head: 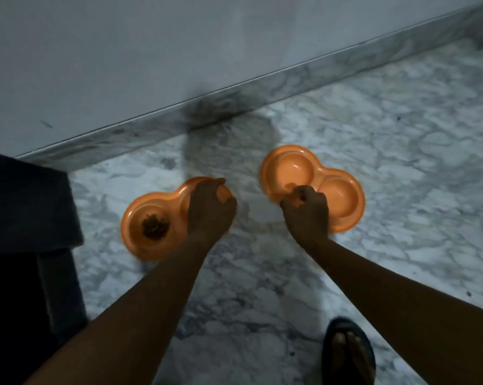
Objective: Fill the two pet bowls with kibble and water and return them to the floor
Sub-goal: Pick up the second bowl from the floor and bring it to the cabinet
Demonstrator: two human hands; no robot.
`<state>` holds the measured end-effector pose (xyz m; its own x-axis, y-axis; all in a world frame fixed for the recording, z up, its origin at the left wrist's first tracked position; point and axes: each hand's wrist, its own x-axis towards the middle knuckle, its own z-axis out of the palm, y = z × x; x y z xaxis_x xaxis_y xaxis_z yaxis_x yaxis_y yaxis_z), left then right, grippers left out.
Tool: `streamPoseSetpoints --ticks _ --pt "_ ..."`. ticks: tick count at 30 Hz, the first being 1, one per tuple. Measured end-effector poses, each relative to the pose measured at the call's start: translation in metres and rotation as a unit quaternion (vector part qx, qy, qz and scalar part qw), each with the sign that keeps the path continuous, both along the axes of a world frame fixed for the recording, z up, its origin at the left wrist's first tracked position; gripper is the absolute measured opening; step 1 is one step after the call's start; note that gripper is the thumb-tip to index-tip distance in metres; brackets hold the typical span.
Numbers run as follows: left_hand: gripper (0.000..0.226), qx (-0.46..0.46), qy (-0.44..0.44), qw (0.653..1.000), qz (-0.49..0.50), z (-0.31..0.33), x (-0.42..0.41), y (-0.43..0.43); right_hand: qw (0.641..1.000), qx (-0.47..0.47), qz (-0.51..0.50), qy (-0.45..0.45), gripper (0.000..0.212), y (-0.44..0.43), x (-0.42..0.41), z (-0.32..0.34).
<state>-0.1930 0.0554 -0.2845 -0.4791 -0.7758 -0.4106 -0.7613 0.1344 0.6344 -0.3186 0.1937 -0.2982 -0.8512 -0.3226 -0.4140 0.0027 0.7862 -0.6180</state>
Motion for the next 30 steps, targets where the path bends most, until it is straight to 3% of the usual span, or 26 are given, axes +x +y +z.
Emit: streamPoseSetpoints --ticks 4,8,11,14,18,21,24,30 --pt "0.058 0.023 0.0 0.997 -0.074 -0.009 -0.077 0.022 0.989 0.032 -0.143 0.039 0.045 0.048 -0.046 0.0" --pt "0.071 0.022 -0.053 0.994 -0.09 -0.037 -0.128 0.021 0.966 0.082 -0.241 -0.043 0.062 0.087 -0.083 -0.019" --pt "0.06 0.025 -0.073 0.993 -0.086 -0.057 -0.146 0.021 0.963 0.064 -0.237 -0.111 0.072 0.105 -0.094 -0.035" --pt "0.057 0.018 -0.062 0.996 -0.068 -0.061 -0.148 0.029 0.97 0.041 -0.208 -0.123 0.07 0.113 -0.098 -0.044" --pt "0.072 0.05 -0.026 0.998 0.03 -0.034 -0.127 0.037 0.967 0.014 -0.23 -0.11 0.064 0.114 -0.097 -0.021" --pt "0.078 0.03 0.022 0.997 0.072 0.015 -0.103 0.041 0.969 -0.009 -0.218 -0.113 0.062 0.111 -0.093 0.029" --pt "0.068 0.01 0.05 0.994 0.097 0.089 -0.081 0.045 0.976 -0.025 -0.183 -0.118 0.059 0.109 -0.091 0.108" --pt "0.052 -0.074 0.082 0.991 0.079 0.299 -0.037 0.036 0.98 -0.078 -0.146 -0.111 0.056 0.087 -0.065 0.337"
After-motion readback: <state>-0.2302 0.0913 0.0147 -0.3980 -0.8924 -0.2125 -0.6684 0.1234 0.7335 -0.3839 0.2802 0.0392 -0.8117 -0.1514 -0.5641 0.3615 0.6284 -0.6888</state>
